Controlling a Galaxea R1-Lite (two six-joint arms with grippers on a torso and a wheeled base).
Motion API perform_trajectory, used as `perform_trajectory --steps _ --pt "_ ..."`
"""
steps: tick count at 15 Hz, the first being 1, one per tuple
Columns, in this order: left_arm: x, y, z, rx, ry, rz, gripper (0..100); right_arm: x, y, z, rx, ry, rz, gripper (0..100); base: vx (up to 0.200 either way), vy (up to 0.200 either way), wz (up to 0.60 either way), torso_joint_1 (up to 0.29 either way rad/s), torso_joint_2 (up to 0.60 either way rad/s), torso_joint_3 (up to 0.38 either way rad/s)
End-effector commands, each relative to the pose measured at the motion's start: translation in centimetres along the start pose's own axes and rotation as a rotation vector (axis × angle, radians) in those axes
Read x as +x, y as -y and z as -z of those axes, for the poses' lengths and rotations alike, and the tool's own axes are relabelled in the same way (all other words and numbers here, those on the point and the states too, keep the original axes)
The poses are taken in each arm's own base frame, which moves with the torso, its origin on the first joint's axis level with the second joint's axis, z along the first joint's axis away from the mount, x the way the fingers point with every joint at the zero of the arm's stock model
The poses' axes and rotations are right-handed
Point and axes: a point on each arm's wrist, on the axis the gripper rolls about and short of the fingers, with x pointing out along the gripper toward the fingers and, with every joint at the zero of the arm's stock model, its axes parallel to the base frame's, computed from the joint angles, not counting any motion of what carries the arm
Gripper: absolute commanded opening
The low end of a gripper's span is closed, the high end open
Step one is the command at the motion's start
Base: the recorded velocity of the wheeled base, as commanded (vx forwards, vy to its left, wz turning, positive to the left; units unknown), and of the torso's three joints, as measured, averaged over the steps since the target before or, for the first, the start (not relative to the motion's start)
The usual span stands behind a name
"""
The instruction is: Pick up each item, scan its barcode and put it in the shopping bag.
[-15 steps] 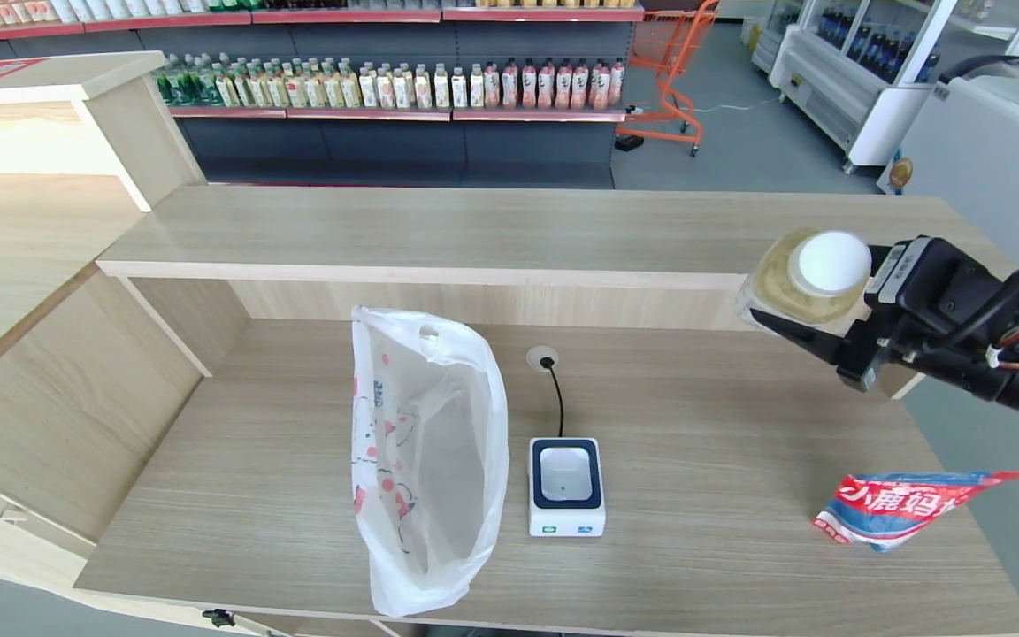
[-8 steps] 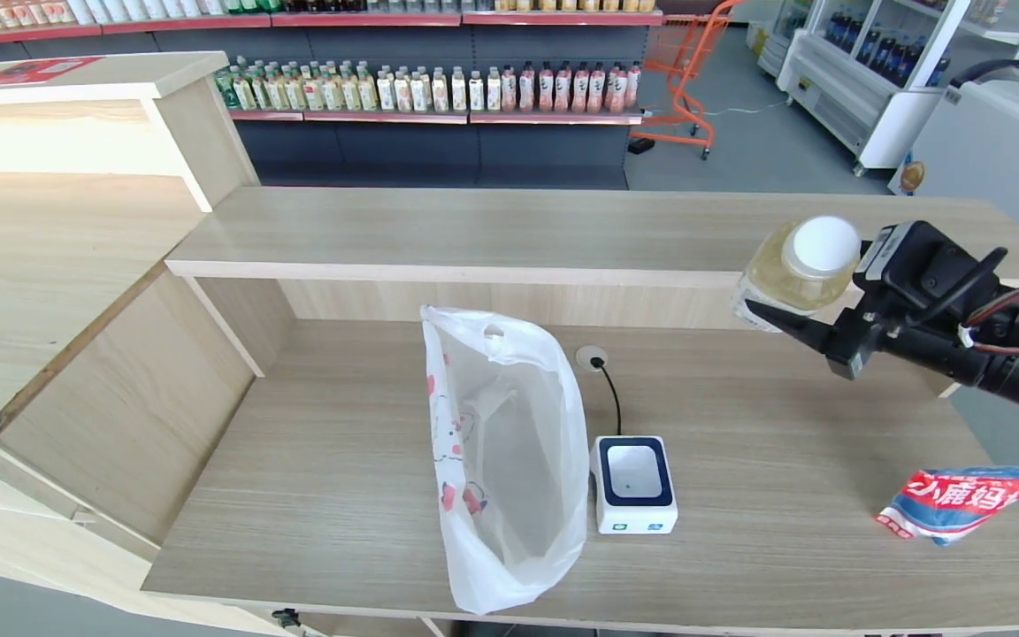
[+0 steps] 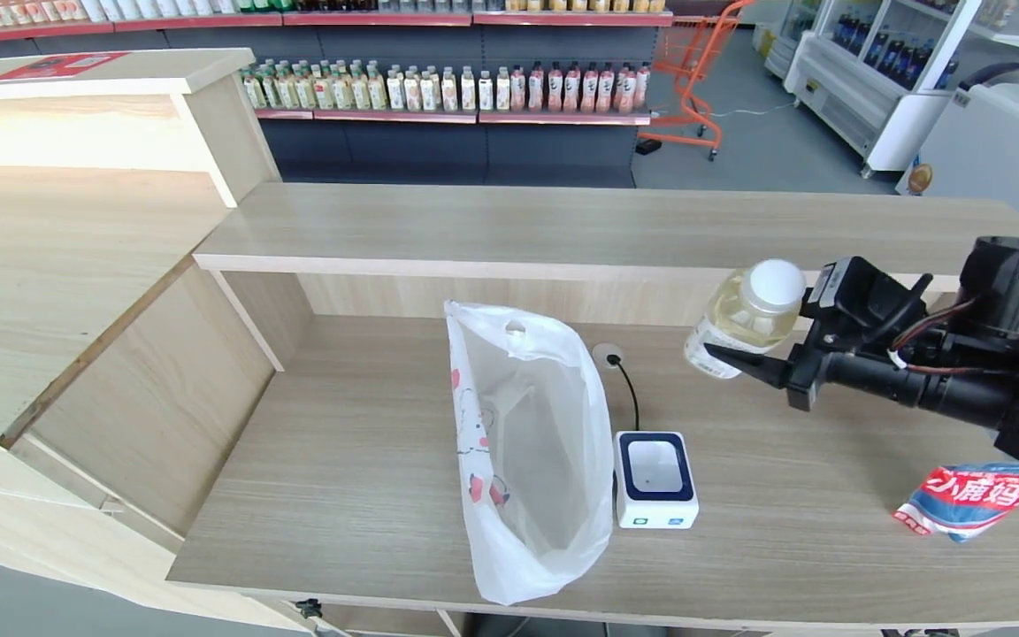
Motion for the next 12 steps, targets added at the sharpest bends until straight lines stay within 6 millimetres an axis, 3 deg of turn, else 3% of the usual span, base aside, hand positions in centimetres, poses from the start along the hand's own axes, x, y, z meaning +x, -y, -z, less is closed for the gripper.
perform_trajectory --steps 1,2,5,12 --pt "0.0 0.0 0.0 -0.001 0.001 -0.001 100 1.0 -1.3 2.9 0.051 -0.051 -0.054 0 0.000 0.000 0.00 0.000 0.00 0.000" --pt "0.0 0.0 0.0 -0.001 0.001 -0.001 100 1.4 -2.1 5.1 0.094 -0.083 -0.080 0 0.000 0.000 0.00 0.000 0.00 0.000" --pt "0.0 0.0 0.0 -0.001 0.001 -0.001 100 2.3 -3.0 7.9 0.144 -0.070 -0.165 0 0.000 0.000 0.00 0.000 0.00 0.000" --pt "0.0 0.0 0.0 -0.001 0.001 -0.001 100 5.5 -4.2 11.4 0.020 0.023 -0.288 0 0.000 0.000 0.00 0.000 0.00 0.000"
